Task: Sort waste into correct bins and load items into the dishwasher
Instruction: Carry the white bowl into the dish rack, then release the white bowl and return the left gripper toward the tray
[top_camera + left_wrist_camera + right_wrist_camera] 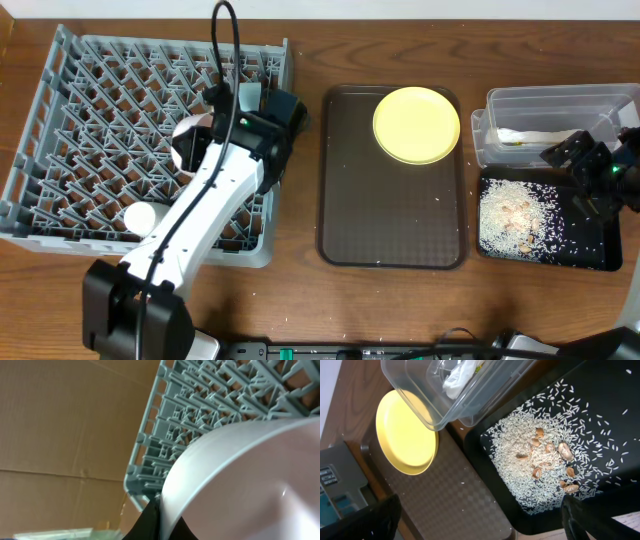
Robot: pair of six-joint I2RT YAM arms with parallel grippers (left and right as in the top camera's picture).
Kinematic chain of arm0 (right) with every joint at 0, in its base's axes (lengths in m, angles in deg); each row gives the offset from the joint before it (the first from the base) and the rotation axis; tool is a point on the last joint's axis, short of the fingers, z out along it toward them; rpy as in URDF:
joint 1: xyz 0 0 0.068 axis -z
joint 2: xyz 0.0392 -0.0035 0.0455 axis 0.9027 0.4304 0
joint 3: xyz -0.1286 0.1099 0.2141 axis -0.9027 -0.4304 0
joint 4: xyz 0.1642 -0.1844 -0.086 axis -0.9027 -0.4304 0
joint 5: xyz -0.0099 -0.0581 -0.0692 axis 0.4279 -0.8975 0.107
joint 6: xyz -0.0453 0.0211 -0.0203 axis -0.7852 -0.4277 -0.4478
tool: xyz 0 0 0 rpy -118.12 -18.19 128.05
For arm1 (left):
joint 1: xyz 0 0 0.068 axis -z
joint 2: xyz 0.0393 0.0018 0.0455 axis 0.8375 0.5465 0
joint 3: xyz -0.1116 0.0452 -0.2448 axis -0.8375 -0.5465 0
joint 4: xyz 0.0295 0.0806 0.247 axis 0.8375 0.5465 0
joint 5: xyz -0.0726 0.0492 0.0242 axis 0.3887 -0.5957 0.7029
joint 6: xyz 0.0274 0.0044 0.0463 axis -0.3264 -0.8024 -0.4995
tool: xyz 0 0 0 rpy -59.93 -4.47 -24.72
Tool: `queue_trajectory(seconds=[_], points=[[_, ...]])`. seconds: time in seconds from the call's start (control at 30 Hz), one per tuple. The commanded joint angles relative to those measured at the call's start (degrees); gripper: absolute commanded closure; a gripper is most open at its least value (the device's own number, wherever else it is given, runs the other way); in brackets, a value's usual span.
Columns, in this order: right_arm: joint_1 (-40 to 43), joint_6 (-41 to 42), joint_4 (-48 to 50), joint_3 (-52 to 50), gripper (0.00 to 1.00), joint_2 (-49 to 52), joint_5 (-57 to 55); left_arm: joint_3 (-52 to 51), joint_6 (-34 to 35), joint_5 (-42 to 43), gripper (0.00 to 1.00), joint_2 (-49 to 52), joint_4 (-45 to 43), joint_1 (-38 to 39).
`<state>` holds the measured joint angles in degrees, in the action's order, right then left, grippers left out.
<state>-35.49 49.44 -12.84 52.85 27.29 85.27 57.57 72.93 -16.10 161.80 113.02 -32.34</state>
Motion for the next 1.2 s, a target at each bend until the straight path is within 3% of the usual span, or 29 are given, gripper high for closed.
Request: queue_trajectory(seconds=[0.0, 0.5, 0.83, 1.0, 1.17], points=[[0.2, 0.3, 0.0, 0.7, 0.01, -0.8, 0.0, -2.4, 2.8, -2.5, 0.93, 1.0, -2.3, 0.0], [0.2, 0.3, 0.0, 0.7, 0.01, -0.8, 0.0, -7.4, 5.2, -4.5, 0.92, 7.3, -5.2, 1.0], [0.2, 0.3, 0.0, 0.7, 0.01, -0.8, 0.0, -7.4, 5.2, -2.2, 0.91, 7.8, -4.0, 8.0], [0.2, 0.3, 0.0, 0.7, 0.01, -0.8, 0.0, -7.4, 5.2, -2.1, 0.83, 7.8, -3.2, 10.9], [0.2, 0.3, 0.0, 0.7, 0.01, -0.8, 0.0, -7.3, 5.2, -0.6, 0.60, 7.8, -2.6, 13.1]])
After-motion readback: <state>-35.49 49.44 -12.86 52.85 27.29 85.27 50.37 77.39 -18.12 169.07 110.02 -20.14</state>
